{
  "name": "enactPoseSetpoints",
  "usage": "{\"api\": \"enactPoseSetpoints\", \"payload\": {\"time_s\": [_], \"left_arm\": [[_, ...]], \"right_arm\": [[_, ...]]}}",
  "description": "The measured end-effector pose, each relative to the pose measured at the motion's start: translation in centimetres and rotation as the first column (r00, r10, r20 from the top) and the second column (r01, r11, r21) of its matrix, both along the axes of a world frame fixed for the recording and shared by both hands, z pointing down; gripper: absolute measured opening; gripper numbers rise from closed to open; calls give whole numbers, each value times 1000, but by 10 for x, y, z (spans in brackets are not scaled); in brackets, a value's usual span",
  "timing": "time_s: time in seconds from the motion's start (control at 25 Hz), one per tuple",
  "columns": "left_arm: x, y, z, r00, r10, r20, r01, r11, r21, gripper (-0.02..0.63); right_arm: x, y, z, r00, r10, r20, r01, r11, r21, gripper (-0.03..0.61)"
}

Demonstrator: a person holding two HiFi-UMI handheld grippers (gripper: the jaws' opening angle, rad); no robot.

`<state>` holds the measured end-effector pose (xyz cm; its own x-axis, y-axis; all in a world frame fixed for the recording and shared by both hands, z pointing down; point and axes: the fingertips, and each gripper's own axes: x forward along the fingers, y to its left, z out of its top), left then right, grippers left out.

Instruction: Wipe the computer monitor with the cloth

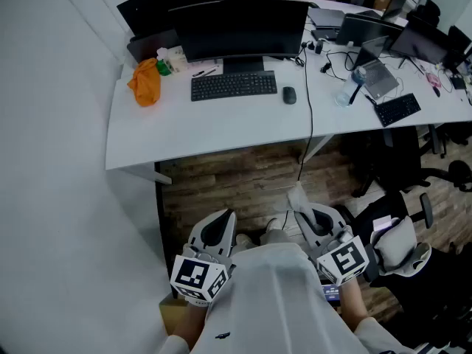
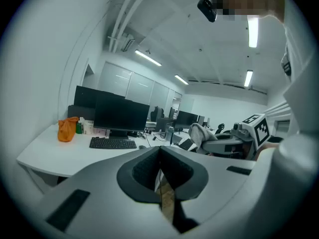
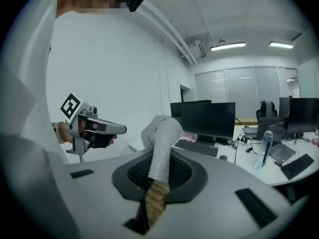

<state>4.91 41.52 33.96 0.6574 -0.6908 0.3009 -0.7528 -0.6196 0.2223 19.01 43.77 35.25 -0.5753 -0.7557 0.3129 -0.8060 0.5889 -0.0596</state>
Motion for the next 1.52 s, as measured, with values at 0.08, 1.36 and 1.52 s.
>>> {"api": "enactPoseSetpoints", "payload": {"time_s": [0.08, 1.36, 1.52], "left_arm": [[1, -4, -2, 1000, -21, 4, 21, 1000, 9, 20], [62, -64, 5, 989, -137, 61, 138, 990, -13, 20], [51, -89, 19, 991, -126, 55, 129, 991, -47, 20]], "right_arm": [[6, -3, 2, 1000, 12, 5, -12, 1000, -11, 31], [48, -84, 33, 983, -83, 162, 90, 995, -35, 35], [35, -108, 27, 977, -77, 199, 84, 996, -29, 35]]}}
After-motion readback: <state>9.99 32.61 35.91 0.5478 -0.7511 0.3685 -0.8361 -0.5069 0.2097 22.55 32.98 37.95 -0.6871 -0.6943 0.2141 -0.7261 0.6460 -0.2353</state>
